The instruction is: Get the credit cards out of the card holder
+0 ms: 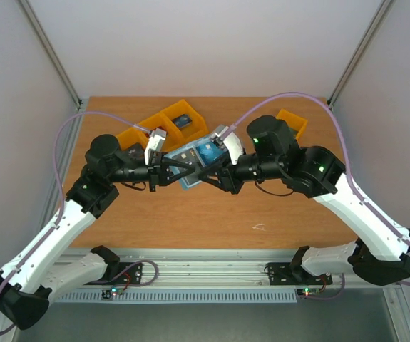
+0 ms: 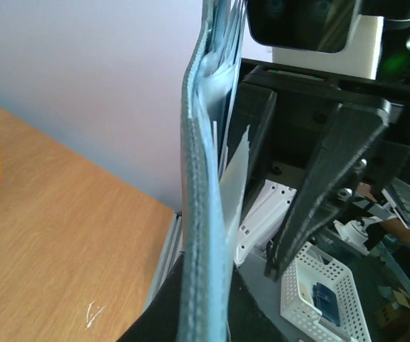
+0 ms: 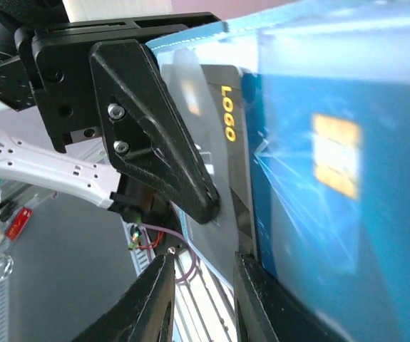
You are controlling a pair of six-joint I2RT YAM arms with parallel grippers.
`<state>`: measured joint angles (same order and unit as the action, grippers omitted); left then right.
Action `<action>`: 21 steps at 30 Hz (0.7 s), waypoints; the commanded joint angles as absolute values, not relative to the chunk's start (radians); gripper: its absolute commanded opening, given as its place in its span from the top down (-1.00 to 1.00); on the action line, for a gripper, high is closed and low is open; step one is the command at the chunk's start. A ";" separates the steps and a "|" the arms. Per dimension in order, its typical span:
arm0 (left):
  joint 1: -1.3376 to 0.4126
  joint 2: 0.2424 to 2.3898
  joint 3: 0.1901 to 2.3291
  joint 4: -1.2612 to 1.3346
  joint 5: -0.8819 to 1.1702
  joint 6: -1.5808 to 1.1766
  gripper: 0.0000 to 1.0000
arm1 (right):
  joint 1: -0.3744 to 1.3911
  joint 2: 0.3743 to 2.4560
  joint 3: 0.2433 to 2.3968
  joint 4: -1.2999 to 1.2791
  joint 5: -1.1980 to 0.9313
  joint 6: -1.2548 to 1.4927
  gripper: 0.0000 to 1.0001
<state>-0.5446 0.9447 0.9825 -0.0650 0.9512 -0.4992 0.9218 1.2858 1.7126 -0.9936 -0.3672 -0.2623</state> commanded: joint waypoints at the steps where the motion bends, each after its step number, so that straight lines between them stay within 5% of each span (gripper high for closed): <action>1: -0.545 0.914 0.969 0.110 1.110 -0.521 0.99 | 0.891 1.218 1.664 -0.938 -0.350 -0.231 0.55; 14: -0.546 0.916 0.978 0.134 1.144 -0.495 1.00 | 0.888 1.296 1.709 -0.950 -0.402 -0.248 0.55; 21: -0.546 0.913 0.976 0.131 1.138 -0.497 1.00 | 0.888 1.288 1.699 -0.898 -0.537 -0.264 0.98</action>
